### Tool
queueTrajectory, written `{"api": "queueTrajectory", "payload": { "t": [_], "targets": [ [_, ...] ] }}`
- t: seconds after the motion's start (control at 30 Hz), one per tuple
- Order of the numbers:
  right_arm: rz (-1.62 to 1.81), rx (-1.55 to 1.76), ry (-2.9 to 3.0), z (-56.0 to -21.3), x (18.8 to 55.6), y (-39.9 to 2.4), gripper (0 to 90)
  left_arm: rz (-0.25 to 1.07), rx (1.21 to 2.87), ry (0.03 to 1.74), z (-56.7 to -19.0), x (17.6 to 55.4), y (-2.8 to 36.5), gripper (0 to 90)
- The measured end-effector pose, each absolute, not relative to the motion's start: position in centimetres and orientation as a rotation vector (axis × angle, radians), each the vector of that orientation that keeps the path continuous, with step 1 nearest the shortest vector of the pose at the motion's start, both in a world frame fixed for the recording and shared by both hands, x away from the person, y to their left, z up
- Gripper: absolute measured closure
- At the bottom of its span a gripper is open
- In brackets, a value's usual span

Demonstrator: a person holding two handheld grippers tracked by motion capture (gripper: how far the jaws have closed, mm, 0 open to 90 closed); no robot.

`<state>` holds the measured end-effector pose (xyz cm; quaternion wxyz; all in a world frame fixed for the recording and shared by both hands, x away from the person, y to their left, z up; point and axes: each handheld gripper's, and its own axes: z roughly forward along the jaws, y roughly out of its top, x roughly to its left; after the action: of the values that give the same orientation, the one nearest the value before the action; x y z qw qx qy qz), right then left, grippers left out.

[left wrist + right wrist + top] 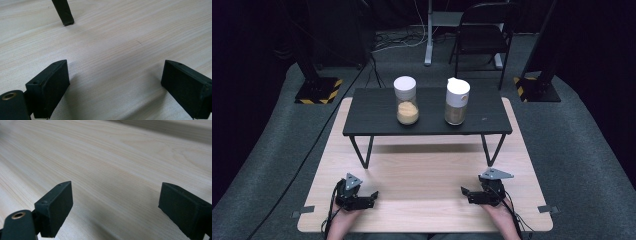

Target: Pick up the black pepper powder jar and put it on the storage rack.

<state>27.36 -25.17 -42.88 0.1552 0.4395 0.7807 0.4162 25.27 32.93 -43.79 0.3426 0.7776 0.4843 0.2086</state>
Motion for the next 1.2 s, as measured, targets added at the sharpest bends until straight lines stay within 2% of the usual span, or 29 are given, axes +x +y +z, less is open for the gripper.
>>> {"api": "queueTrajectory", "payload": {
  "t": [1.2],
  "targets": [
    [1.018, 1.145, 2.308, -43.4, 27.2, -22.3, 9.4, 0.542, 2.019, 1.262, -43.8, 25.1, 32.8, 7.4]
  ]
}}
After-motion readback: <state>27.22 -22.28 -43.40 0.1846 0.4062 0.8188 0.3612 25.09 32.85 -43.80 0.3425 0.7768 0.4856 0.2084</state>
